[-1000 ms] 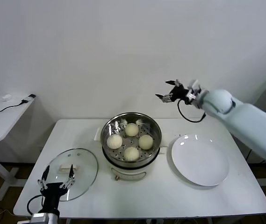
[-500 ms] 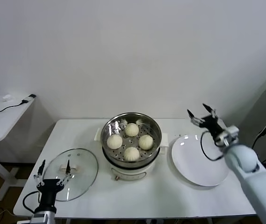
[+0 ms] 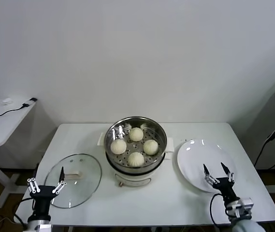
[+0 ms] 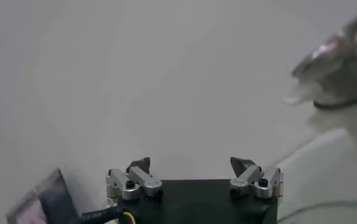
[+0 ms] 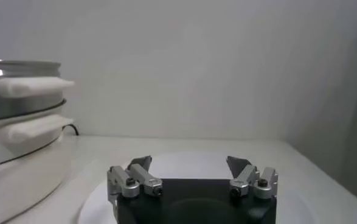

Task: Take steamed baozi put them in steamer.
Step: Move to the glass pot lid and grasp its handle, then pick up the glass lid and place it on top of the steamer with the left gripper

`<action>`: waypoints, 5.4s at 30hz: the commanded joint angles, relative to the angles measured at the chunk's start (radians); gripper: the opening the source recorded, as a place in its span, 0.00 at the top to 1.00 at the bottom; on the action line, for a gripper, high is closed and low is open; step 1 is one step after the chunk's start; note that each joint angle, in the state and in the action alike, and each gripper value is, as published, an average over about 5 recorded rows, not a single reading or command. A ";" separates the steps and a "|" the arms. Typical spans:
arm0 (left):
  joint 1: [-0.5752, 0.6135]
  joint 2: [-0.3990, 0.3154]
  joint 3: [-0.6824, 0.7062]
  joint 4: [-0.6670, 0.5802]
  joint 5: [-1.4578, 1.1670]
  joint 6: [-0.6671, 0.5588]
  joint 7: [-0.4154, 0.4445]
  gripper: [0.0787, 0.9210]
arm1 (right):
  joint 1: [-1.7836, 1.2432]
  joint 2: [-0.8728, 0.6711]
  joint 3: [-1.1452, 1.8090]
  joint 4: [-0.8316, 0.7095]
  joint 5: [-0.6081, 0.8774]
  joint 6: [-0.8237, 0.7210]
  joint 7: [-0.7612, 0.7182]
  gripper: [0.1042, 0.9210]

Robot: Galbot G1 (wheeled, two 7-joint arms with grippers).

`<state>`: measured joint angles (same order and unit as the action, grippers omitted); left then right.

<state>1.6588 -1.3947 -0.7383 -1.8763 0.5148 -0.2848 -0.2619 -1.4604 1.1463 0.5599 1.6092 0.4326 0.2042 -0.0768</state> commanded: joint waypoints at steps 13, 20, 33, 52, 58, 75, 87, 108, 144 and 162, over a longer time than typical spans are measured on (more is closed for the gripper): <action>-0.058 0.087 0.010 0.288 0.752 0.139 -0.230 0.12 | -0.101 0.137 0.055 0.031 -0.055 0.052 0.011 0.12; -0.072 0.076 0.020 0.302 0.770 0.168 -0.228 0.12 | -0.096 0.139 0.058 0.045 -0.056 0.038 0.015 0.12; -0.120 0.053 0.049 0.302 0.784 0.183 -0.191 0.12 | -0.102 0.140 0.066 0.064 -0.055 0.026 0.018 0.12; -0.252 0.039 0.076 0.405 0.793 0.227 -0.163 0.12 | -0.122 0.130 0.092 0.064 -0.036 0.038 0.017 0.12; -0.266 0.025 0.080 0.424 0.808 0.255 -0.165 0.12 | -0.124 0.130 0.097 0.065 -0.037 0.041 0.016 0.12; -0.287 -0.001 0.082 0.471 0.834 0.295 -0.168 0.60 | -0.137 0.142 0.095 0.064 -0.044 0.055 0.009 0.12; -0.257 0.016 0.059 0.357 0.789 0.276 -0.163 0.94 | -0.142 0.146 0.101 0.076 -0.046 0.055 0.010 0.12; -0.229 0.299 0.101 -0.282 0.416 0.636 0.335 0.94 | -0.131 0.138 0.112 0.090 -0.107 0.031 0.035 0.12; -0.541 -0.167 0.768 -0.078 1.105 0.922 0.542 0.94 | -0.155 0.144 0.137 0.060 -0.115 0.093 0.030 0.12; -0.567 -0.263 0.783 0.063 1.186 0.907 0.494 0.94 | -0.163 0.130 0.158 0.056 -0.100 0.112 0.034 0.12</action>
<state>1.1084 -1.6021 0.0234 -1.8886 1.6471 0.6200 0.2444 -1.6214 1.2799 0.7150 1.6667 0.3305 0.3103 -0.0442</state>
